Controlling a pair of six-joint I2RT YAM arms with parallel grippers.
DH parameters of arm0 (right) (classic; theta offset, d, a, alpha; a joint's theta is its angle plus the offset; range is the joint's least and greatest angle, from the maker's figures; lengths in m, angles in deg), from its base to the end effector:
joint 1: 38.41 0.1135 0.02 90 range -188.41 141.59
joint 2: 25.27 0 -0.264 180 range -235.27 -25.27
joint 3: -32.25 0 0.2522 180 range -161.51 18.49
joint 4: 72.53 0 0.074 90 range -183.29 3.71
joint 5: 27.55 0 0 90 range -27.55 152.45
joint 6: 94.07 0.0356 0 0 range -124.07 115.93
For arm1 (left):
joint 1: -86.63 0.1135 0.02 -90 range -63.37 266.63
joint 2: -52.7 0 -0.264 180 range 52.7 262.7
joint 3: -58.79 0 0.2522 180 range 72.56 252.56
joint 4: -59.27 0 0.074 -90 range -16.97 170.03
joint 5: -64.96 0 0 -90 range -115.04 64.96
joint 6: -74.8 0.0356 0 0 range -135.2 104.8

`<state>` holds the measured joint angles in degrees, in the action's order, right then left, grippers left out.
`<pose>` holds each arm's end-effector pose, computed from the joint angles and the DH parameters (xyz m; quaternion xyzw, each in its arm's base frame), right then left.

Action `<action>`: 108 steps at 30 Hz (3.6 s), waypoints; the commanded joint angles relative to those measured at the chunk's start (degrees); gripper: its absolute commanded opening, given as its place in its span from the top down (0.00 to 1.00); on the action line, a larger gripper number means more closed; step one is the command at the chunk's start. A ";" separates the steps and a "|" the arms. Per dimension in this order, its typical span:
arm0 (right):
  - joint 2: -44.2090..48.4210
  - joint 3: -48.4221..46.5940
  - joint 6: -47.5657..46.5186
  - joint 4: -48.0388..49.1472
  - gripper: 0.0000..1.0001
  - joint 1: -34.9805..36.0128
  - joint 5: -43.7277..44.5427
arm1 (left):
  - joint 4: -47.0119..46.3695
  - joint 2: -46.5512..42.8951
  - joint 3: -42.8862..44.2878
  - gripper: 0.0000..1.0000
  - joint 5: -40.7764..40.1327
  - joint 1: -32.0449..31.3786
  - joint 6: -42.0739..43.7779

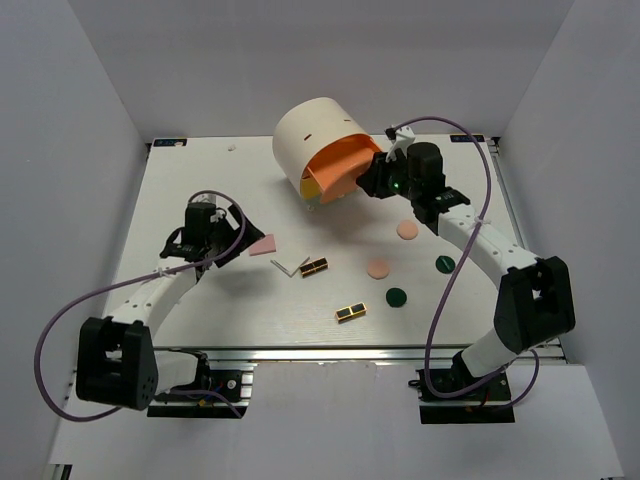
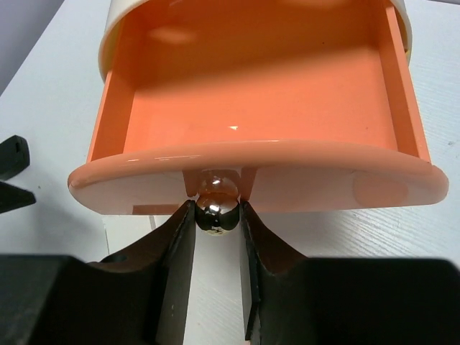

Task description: Organize the makeup

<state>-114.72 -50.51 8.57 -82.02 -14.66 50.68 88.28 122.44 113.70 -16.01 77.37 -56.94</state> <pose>0.3380 0.1567 0.3178 -0.1383 0.7857 0.2644 0.5419 0.2469 -0.0459 0.2210 -0.2269 0.8891 -0.2336 0.3216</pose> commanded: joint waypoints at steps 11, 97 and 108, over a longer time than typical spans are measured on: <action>1.82 1.05 -2.36 2.76 0.41 -0.19 -0.36 | -0.38 10.59 10.71 0.02 -7.72 -3.05 14.39; 29.33 23.90 -24.34 -3.41 0.82 -5.90 -17.24 | 21.91 37.56 75.63 1.00 -22.30 -23.77 -1.66; 30.12 25.31 -22.14 -2.78 0.76 -6.70 -15.56 | 38.45 45.75 88.15 1.00 -30.65 -30.46 -11.96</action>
<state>-85.87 -25.87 -14.69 -87.42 -21.11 34.68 122.70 171.07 201.61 -42.87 47.23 -65.33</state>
